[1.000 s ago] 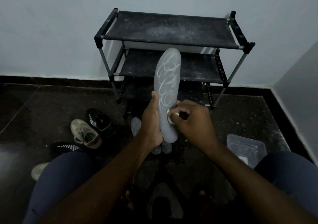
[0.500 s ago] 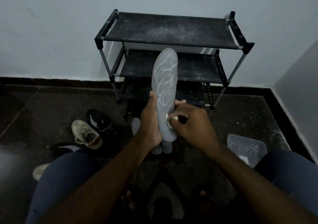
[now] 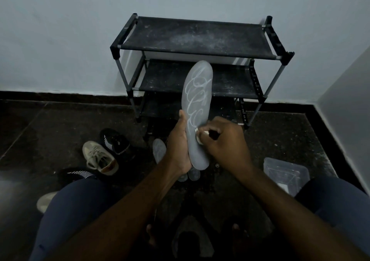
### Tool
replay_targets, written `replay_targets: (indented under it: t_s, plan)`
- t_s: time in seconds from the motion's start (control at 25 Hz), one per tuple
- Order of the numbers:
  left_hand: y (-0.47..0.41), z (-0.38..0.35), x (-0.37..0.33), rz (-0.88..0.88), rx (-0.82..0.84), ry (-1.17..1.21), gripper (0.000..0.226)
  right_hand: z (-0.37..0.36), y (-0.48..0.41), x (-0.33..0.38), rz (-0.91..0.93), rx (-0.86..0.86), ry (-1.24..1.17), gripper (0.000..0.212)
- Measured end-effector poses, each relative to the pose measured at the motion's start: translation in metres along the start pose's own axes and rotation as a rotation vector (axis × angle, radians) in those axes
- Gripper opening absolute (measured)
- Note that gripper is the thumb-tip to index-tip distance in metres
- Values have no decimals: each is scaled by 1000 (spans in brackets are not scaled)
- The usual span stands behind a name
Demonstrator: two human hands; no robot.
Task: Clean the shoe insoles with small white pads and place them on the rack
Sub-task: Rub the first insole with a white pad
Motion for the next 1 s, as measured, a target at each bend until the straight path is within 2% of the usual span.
replay_targets:
  t_s: [0.16,0.48,0.72,0.88,1.0]
  plan:
    - [1,0,-4,5,18,-27,76,-4,8,3,30,79,-49,8]
    - [2,-3,-9,18,76,-36,85,-1,10,0,-127,-1,-126,15]
    - [-6,4,-22,-8,34,32,98,5,5,1,19,117,-19,7]
    - [0,0,-13,-26,31,-7,84,0,1,5,18,91,-61,8]
    - [-1,1,-15,-30,-2,-41,81,-5,4,11,62,163,-81,13]
Point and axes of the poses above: each hand's wrist, its own y-axis away from the middle knuckle, its own z-axis out of the back of the hand, x = y × z, the point moved 2 cm from there along -y, towards the middle knuckle, and after that the axes turned 11 degrees about -x, right-handed, at the moved point
